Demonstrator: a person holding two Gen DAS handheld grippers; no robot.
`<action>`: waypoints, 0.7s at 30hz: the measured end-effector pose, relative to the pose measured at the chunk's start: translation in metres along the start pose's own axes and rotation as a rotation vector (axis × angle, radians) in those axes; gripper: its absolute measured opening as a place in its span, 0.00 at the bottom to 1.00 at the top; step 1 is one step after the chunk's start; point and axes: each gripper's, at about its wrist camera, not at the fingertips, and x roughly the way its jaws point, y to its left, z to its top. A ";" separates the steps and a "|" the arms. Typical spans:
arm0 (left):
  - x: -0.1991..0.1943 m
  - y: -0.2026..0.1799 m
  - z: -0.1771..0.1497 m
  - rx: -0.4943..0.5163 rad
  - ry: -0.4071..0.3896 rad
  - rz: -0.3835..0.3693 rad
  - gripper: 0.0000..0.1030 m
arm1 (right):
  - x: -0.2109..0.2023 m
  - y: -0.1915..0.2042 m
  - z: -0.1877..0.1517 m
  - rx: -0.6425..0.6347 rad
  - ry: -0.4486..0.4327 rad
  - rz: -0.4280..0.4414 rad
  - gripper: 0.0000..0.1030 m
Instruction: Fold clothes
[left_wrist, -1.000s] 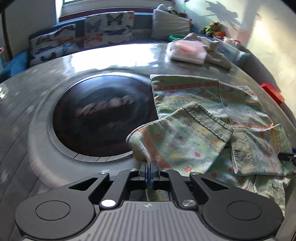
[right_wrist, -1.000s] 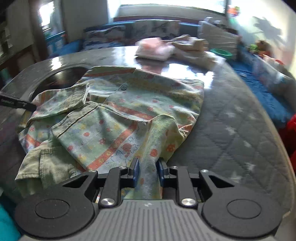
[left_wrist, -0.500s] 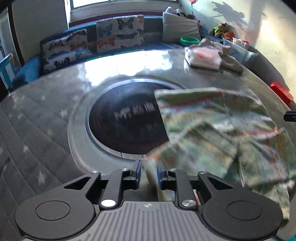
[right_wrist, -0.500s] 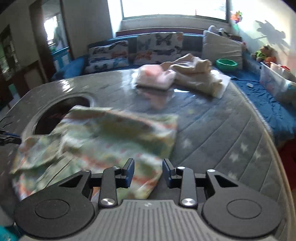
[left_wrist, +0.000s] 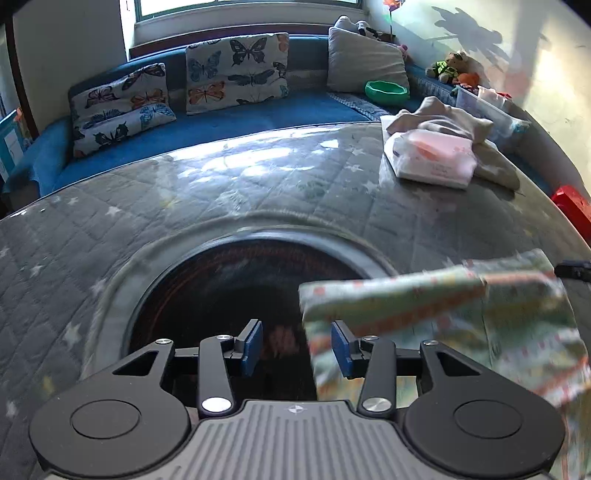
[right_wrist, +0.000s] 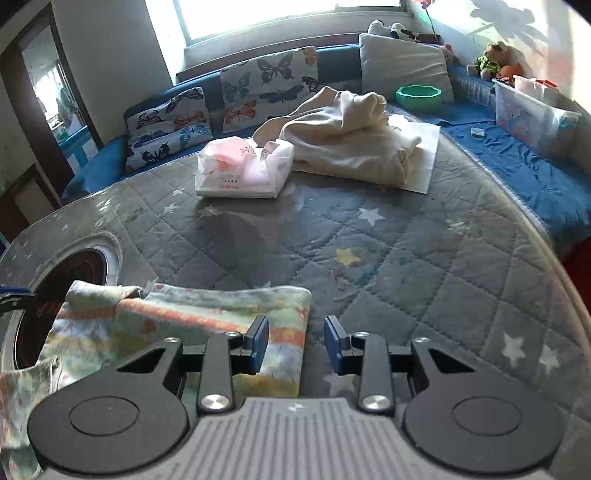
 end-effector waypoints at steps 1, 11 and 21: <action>0.007 -0.001 0.004 0.007 -0.001 -0.005 0.43 | 0.004 0.000 0.001 -0.002 0.003 0.003 0.32; 0.050 -0.010 0.014 0.016 0.047 -0.027 0.42 | 0.026 0.003 0.008 -0.014 0.037 0.009 0.27; 0.048 -0.023 0.012 0.066 0.008 -0.092 0.08 | 0.016 0.015 0.011 -0.058 -0.015 0.034 0.03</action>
